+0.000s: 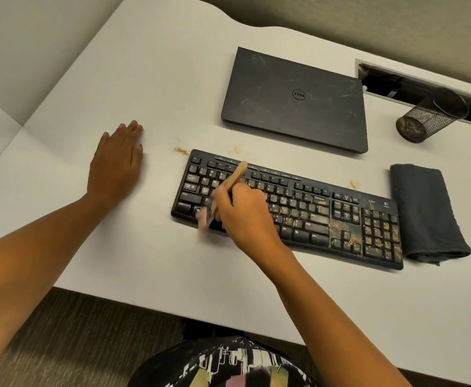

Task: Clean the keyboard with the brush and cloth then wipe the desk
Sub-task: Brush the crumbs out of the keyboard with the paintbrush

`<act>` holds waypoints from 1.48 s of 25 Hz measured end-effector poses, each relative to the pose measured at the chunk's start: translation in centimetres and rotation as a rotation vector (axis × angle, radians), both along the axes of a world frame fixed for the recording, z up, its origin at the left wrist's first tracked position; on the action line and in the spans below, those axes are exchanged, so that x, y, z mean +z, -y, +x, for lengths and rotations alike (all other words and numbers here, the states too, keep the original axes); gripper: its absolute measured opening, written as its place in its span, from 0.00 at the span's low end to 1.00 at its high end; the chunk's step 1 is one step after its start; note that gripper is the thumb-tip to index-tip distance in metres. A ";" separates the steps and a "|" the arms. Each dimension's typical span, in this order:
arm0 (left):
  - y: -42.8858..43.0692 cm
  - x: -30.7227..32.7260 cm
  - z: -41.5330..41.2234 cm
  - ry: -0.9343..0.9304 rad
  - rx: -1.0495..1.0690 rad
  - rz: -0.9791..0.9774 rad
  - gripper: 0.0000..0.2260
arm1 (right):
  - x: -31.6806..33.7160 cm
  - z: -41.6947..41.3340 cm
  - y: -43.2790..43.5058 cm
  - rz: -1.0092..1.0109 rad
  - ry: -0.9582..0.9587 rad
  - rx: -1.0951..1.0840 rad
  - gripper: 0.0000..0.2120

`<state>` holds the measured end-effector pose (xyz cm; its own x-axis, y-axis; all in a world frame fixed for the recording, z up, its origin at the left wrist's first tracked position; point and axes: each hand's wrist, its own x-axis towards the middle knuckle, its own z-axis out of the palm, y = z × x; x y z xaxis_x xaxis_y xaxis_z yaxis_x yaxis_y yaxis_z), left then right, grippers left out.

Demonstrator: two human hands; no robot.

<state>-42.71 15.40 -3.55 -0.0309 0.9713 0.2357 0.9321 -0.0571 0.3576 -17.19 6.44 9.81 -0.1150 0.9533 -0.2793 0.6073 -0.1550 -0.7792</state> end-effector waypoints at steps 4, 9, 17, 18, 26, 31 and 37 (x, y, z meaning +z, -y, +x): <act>-0.1 0.0 -0.1 -0.012 0.001 -0.016 0.24 | 0.0 1.6 0.5 -0.021 -0.010 -0.062 0.16; -0.1 -0.1 -0.1 -0.019 0.000 -0.014 0.24 | 0.3 7.7 1.8 0.186 -0.005 -0.432 0.13; 0.0 0.1 0.1 -0.015 -0.012 -0.008 0.20 | -0.3 13.6 4.3 0.277 0.134 -0.524 0.16; 0.0 0.2 0.1 -0.019 -0.016 -0.003 0.20 | -0.3 13.3 4.4 0.280 0.132 -0.475 0.16; 0.1 0.4 0.2 -0.026 -0.006 -0.005 0.20 | -0.8 12.7 4.9 0.157 0.202 -0.332 0.16; 0.1 0.5 0.3 -0.015 -0.009 -0.009 0.19 | -1.0 11.7 4.7 0.122 0.135 -0.373 0.18; 0.2 0.7 0.3 -0.016 -0.015 -0.005 0.19 | -0.9 11.5 4.0 0.101 0.160 -0.331 0.16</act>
